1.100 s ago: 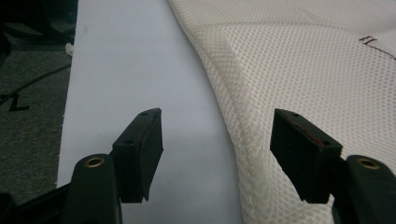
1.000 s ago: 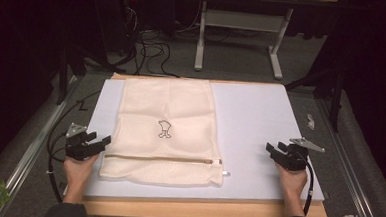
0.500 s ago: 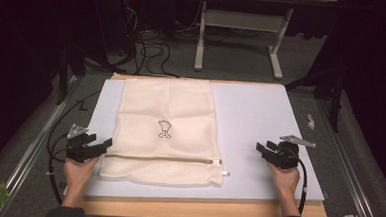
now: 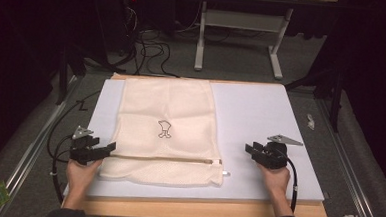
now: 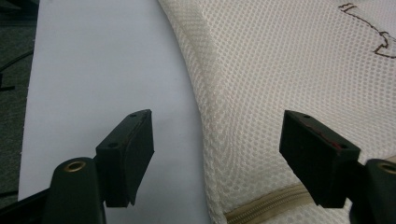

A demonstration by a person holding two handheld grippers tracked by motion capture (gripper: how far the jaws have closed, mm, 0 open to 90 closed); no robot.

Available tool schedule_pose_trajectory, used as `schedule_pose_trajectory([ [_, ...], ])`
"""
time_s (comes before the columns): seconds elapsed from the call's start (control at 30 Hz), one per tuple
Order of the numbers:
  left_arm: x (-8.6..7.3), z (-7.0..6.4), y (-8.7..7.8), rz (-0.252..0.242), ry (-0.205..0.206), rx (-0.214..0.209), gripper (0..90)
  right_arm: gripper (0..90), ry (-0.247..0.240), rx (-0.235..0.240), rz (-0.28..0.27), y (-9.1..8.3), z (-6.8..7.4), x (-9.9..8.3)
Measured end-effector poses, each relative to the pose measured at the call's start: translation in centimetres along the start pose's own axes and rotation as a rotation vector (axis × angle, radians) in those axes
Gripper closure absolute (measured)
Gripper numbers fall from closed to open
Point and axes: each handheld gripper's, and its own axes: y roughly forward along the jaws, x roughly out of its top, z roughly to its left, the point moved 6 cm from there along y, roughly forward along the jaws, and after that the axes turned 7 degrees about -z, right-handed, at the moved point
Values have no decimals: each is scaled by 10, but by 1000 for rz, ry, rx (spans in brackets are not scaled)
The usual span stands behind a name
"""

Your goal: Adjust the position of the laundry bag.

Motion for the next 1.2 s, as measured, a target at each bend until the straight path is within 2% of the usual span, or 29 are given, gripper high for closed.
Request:
schedule_pose_trajectory([
  [0.17,-1,-4,-1,15,4,-10,269,602,-8,29,16,4,10,-1],
  [0.27,-2,-6,-3,9,-17,-24,279,597,-11,65,34,7,20,-1],
  [0.33,-2,-7,-3,10,-17,-28,286,594,-20,73,40,8,23,-1],
  [0.43,-1,-9,-4,23,-7,-31,300,584,-28,105,55,13,36,-1],
  [0.5,0,-10,-4,25,-7,-33,301,578,-28,113,60,15,39,-1],
  [0.57,0,-13,-4,32,-2,-32,307,562,-42,135,84,21,48,0],
  [0.7,-2,-13,1,53,-12,-27,306,541,-46,158,104,28,58,0],
  [0.9,-3,-12,4,71,-7,-20,312,527,-69,181,119,34,72,2],
  [1.2,-6,-11,9,96,-15,-13,353,515,-63,184,162,47,78,-2],
])
